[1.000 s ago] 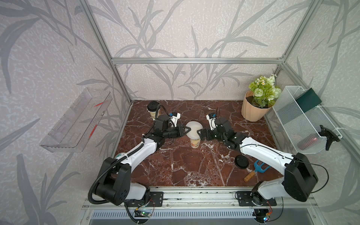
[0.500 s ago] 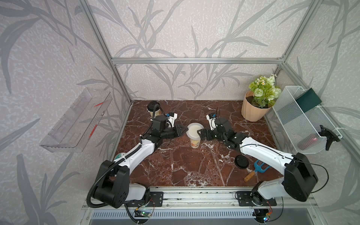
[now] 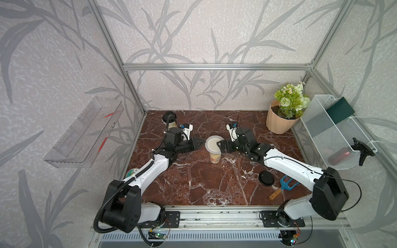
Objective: Put the leak-proof paper on the milk tea cups
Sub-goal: Place the leak-proof paper at the cup, then pick up the cup lid from the center of the board.
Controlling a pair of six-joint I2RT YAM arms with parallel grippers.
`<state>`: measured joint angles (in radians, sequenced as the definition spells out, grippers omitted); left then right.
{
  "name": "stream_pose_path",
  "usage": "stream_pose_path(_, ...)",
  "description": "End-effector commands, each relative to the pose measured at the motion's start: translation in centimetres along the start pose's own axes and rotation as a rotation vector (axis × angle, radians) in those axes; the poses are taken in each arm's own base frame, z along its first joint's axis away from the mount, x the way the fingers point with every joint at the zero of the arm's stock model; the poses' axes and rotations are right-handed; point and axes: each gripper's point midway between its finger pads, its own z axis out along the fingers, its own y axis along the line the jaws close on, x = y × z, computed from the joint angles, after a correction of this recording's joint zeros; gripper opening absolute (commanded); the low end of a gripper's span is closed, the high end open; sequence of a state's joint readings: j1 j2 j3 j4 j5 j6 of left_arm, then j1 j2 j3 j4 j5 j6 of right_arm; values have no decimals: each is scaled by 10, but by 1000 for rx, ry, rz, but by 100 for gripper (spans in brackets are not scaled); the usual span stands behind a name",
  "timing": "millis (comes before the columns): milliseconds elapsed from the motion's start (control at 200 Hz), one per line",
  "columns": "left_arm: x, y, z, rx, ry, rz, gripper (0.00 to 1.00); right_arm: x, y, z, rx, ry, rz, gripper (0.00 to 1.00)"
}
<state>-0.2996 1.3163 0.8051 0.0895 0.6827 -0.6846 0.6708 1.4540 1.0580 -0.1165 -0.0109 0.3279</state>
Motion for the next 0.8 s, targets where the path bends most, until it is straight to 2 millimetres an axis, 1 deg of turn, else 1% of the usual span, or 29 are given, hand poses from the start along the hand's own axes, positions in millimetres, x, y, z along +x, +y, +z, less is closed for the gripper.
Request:
stream_pose_path(0,-3,-1,-9,-13,-33,30,33,-29,9,-27,-9,-66,-35,99)
stream_pose_path(65,-2,0,-10,-24,-37,37,35,-34,8,-39,9,-78,-44,99)
stream_pose_path(115,-2,1,-12,-28,-39,41,36,-33,0,-50,50,-81,-49,99)
stream_pose_path(165,-1,1,-14,-29,-42,48,40,-26,-15,-63,120,-79,-46,99)
stream_pose_path(195,0,1,-16,-29,-48,54,44,-19,-26,-73,168,-76,-42,99)
stream_pose_path(240,1,2,-19,-32,-56,62,52,-2,-47,-87,253,-55,-30,99)
stream_pose_path(270,1,2,-21,-35,-65,69,62,11,-64,-98,320,-32,-13,99)
stream_pose_path(320,1,5,-25,-46,-81,77,75,39,-91,-114,431,21,29,99)
stream_pose_path(360,0,8,-28,-60,-96,82,81,62,-112,-127,512,59,71,99)
stream_pose_path(420,0,11,-30,-74,-112,94,86,95,-135,-140,598,112,135,99)
stream_pose_path(505,0,14,-34,-92,-122,104,89,135,-153,-145,649,191,199,99)
stream_pose_path(610,1,15,-38,-99,-133,118,90,172,-163,-141,674,277,240,99)
stream_pose_path(675,1,15,-40,-103,-141,124,90,186,-172,-136,687,301,292,97)
stream_pose_path(710,1,15,-41,-106,-143,128,90,192,-174,-128,653,315,327,95)
stream_pose_path(765,1,14,-43,-105,-149,133,90,195,-175,-118,605,315,371,92)
stream_pose_path(795,1,13,-43,-102,-151,138,90,199,-177,-115,599,325,389,91)
